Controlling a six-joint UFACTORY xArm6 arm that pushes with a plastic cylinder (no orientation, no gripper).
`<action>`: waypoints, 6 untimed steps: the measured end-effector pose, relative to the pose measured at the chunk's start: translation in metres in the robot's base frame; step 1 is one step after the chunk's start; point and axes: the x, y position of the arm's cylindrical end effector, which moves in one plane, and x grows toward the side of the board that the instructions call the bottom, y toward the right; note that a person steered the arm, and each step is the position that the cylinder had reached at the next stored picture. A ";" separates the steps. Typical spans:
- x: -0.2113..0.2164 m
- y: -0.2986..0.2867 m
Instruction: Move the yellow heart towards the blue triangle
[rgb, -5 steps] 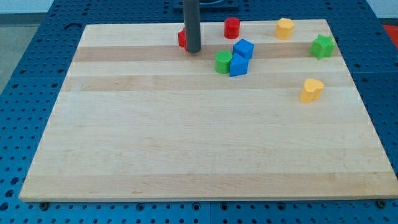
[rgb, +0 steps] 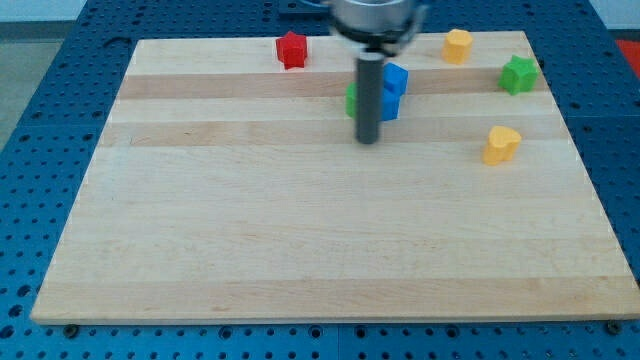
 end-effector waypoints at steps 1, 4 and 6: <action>-0.005 0.076; 0.009 0.198; 0.012 0.115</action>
